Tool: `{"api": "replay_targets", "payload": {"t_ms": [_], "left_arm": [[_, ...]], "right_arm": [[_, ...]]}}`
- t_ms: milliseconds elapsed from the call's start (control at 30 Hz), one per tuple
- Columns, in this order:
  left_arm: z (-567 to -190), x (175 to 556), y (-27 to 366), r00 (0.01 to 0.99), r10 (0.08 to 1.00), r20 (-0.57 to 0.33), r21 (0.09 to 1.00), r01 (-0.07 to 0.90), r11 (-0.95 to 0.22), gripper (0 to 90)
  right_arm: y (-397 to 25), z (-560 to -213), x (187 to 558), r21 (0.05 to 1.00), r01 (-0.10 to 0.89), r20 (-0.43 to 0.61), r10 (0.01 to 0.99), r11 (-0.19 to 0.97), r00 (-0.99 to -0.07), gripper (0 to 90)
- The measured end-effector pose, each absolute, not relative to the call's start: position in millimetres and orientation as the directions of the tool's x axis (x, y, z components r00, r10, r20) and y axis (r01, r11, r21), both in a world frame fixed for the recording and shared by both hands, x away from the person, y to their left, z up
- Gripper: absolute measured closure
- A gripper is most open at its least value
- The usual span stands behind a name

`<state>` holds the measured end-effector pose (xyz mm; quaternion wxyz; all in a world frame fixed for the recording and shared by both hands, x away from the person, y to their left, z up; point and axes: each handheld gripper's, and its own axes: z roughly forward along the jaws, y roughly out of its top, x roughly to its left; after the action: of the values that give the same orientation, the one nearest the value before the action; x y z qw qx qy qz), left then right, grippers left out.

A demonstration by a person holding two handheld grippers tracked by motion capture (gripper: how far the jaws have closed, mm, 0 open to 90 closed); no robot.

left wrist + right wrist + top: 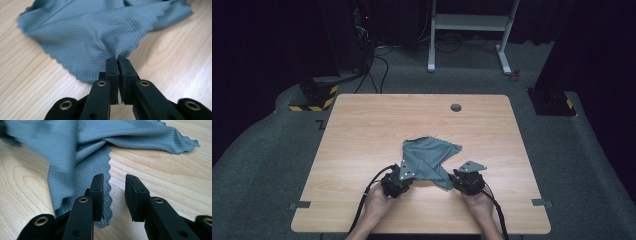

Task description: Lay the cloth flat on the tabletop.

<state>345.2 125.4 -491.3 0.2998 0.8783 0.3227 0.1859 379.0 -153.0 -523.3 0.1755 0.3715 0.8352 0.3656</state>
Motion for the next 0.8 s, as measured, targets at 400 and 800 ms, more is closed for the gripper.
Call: {"api": "replay_targets", "payload": {"t_ms": [400, 800], "left_arm": [[-503, 317, 160, 0.699, 0.701, 0.143, 0.633, 0.479, -0.608, 85.7], [-512, 343, 148, 0.651, 0.754, 0.086, 0.686, 0.510, -0.519, 81.3]], "right_arm": [[-153, -523, 379, 0.741, 0.493, -0.021, 0.749, 0.456, -0.662, 68.9], [-153, -523, 378, 0.740, 0.496, -0.020, 0.752, 0.454, -0.659, 68.6]]}}
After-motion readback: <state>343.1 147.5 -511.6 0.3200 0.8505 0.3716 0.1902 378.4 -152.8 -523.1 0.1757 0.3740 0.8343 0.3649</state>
